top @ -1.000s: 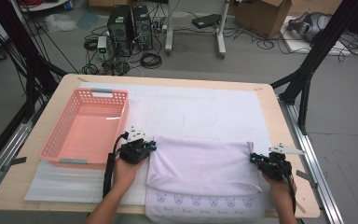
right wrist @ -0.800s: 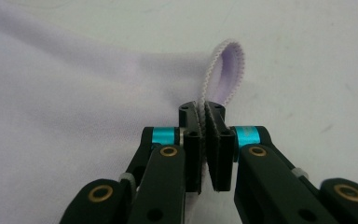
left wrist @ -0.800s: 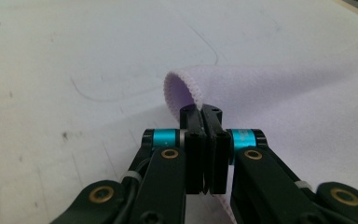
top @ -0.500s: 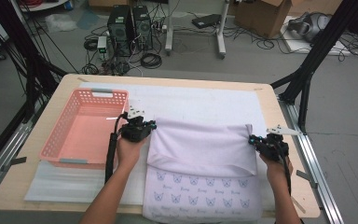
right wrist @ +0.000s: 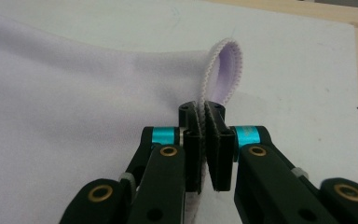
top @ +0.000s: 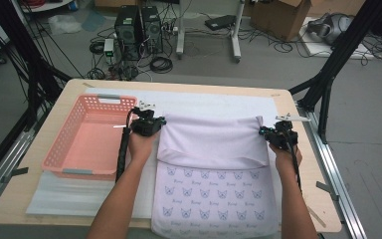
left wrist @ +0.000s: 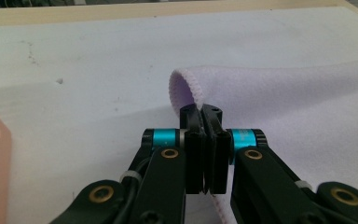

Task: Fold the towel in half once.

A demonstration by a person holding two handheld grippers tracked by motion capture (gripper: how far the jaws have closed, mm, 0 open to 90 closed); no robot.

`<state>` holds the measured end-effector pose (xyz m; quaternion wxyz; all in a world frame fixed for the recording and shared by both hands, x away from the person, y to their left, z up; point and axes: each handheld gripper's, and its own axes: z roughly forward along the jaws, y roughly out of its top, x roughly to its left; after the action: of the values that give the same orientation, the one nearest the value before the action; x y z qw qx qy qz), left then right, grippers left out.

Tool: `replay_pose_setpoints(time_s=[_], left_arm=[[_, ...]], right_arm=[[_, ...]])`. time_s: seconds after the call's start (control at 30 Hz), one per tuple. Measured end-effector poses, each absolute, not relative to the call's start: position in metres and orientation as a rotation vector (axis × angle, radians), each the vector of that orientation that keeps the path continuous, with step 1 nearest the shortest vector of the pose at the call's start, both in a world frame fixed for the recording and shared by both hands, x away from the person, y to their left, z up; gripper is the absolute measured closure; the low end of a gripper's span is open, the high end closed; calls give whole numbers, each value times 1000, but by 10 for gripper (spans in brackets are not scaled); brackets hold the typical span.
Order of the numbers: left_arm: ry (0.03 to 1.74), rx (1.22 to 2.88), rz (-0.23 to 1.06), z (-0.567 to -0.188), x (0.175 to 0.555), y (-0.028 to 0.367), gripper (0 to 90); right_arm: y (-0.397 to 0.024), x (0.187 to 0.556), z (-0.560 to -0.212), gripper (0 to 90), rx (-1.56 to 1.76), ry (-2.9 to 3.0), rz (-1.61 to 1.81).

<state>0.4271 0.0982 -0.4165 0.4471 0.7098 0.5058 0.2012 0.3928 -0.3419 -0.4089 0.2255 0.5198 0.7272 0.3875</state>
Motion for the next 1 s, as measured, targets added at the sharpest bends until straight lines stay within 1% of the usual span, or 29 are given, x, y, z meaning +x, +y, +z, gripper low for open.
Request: replay_pose_setpoints(time_s=[0.1, 0.27, 0.33, 0.37, 0.4, 0.43, 0.47, 0.5, 0.57, 0.67, 0.73, 0.77, 0.8, 1.0], left_arm=[[1242, 1738, 488, -420, 430, 99, 877], [1209, 1756, 455, -425, 432, 100, 874], [1199, 1749, 428, -425, 431, 100, 850], [1192, 1740, 403, -424, 431, 100, 807], [1189, 1737, 388, -424, 431, 100, 743], [1187, 1739, 379, -423, 430, 99, 674], [1180, 1743, 367, -423, 429, 99, 627], [1173, 1751, 355, -422, 428, 99, 603], [1163, 1760, 328, -420, 425, 97, 563], [1133, 1784, 306, -415, 419, 95, 554], [1112, 1781, 325, -412, 412, 94, 582], [1106, 1764, 328, -412, 409, 94, 597], [1108, 1761, 309, -413, 407, 95, 597], [1090, 1789, 288, -420, 391, 93, 598]], right_arm=[[-343, 399, -412, 860, 1454, 1999, 1063], [-343, 405, -418, 858, 1460, 2005, 1063], [-341, 406, -421, 834, 1471, 2007, 1052], [-341, 406, -421, 795, 1484, 2000, 1059], [-341, 406, -422, 702, 1505, 1990, 1068], [-342, 405, -421, 659, 1521, 1973, 1080], [-342, 404, -420, 651, 1532, 1970, 1097], [-342, 403, -419, 629, 1528, 1970, 1097], [-340, 400, -415, 624, 1518, 1978, 1090], [-338, 394, -411, 628, 1493, 1992, 1087], [-338, 390, -411, 632, 1494, 1999, 1096], [-338, 388, -411, 640, 1496, 2004, 1101], [-337, 386, -412, 645, 1497, 2013, 1102], [-332, 375, -415, 667, 1452, 2083, 1110]])
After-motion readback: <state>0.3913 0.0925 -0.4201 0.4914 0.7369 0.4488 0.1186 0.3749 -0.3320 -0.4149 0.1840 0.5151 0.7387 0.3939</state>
